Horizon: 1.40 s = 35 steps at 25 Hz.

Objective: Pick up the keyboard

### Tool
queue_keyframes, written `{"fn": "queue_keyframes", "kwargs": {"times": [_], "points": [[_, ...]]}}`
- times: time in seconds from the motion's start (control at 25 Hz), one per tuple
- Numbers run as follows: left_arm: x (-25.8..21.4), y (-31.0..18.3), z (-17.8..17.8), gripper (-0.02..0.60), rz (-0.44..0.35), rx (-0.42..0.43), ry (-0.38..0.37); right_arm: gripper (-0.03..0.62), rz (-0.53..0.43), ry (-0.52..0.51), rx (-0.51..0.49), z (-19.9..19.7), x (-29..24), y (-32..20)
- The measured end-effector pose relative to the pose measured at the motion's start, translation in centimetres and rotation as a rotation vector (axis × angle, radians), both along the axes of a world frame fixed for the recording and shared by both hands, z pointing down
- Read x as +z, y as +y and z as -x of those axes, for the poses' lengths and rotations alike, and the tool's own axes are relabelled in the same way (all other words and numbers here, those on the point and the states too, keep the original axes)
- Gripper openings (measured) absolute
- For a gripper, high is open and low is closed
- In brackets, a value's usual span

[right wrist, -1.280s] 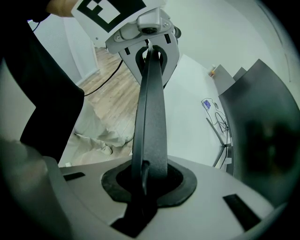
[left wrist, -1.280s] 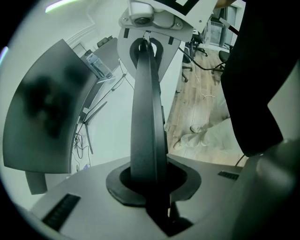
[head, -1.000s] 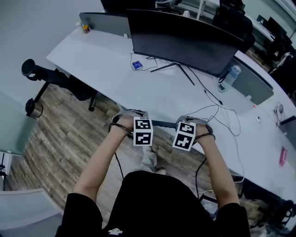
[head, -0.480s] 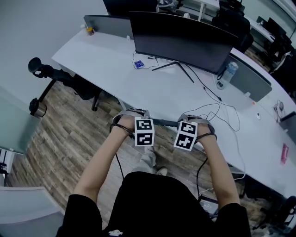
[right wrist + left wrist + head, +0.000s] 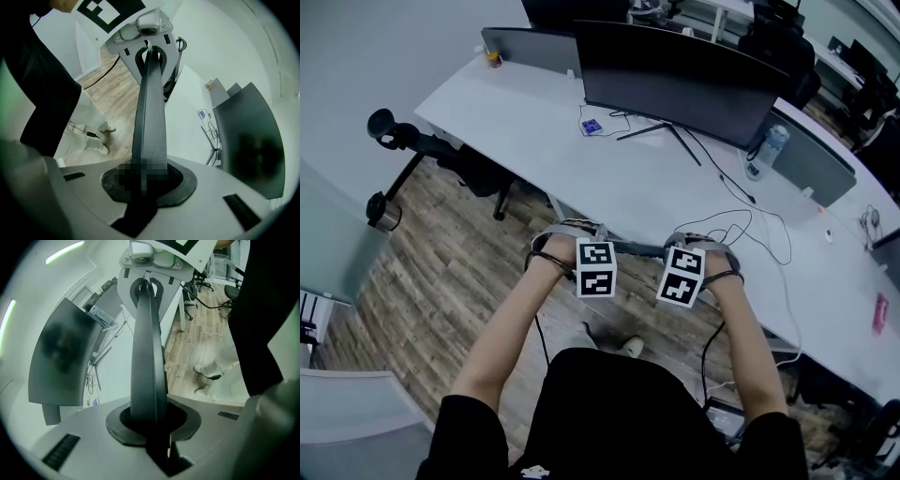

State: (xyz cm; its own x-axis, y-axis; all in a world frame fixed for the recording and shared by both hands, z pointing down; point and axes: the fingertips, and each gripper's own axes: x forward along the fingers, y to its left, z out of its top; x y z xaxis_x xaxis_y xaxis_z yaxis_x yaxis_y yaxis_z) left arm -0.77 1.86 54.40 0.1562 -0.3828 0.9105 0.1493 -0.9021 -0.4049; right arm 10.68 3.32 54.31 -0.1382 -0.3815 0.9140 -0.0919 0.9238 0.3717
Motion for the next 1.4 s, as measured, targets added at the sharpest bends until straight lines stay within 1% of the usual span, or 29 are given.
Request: {"fn": "queue_keyframes", "kwargs": {"times": [0.32,0.68,1.2,1.4], "points": [[-0.2,-0.2,1.1,0.077,-0.004,0.029,0.012,0.067,-0.009,0.016,0.032,1.2,-0.4,0.2],[-0.8,0.8,4.9,0.077,-0.002,0.087,0.016,0.067,-0.01,0.015,0.092,5.1,-1.0,1.9],[-1.4,3.6,9.4,0.077,-0.01,0.172,0.04,0.067,-0.025,0.021,0.174,9.9,-1.6,5.6],[-1.7,4.8,11.2,0.077,-0.013,0.206,0.039,0.067,-0.031,0.026,0.197,11.7,-2.0,7.0]]}}
